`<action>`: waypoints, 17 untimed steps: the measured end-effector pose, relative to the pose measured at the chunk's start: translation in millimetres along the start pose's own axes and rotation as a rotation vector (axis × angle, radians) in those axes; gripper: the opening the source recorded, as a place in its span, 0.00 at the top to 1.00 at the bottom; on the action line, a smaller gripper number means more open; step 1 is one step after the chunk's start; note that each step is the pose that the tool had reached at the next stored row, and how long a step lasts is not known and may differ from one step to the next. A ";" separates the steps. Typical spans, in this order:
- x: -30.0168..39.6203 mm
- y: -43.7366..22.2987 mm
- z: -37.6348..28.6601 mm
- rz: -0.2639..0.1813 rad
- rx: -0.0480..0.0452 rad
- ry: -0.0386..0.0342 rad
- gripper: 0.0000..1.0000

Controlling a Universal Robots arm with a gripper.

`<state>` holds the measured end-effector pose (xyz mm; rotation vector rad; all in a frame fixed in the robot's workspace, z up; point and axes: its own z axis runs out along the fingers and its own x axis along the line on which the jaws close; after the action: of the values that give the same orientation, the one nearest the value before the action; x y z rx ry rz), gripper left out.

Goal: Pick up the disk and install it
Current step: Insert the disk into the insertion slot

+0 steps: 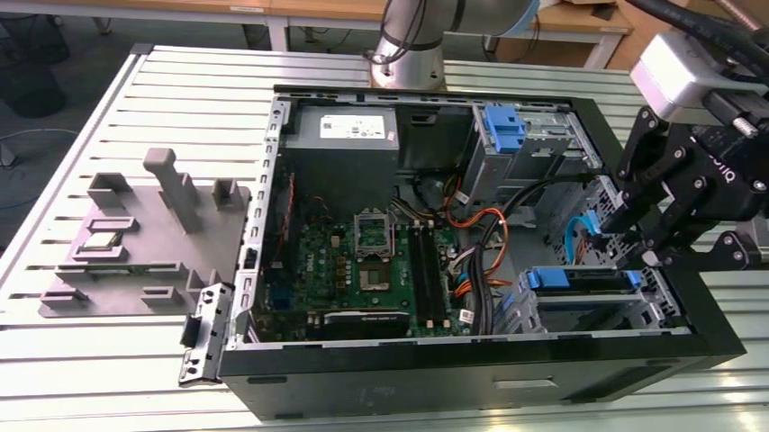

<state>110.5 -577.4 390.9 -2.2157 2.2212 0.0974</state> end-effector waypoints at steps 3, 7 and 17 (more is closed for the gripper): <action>0.0 0.0 0.2 0.000 0.0002 -0.0002 0.58; -1.0 0.1 2.4 0.000 0.0049 -0.0004 0.58; -10.8 0.4 9.1 -0.001 0.0160 -0.0008 0.58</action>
<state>109.8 -566.1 382.3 -2.2080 2.2128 0.0801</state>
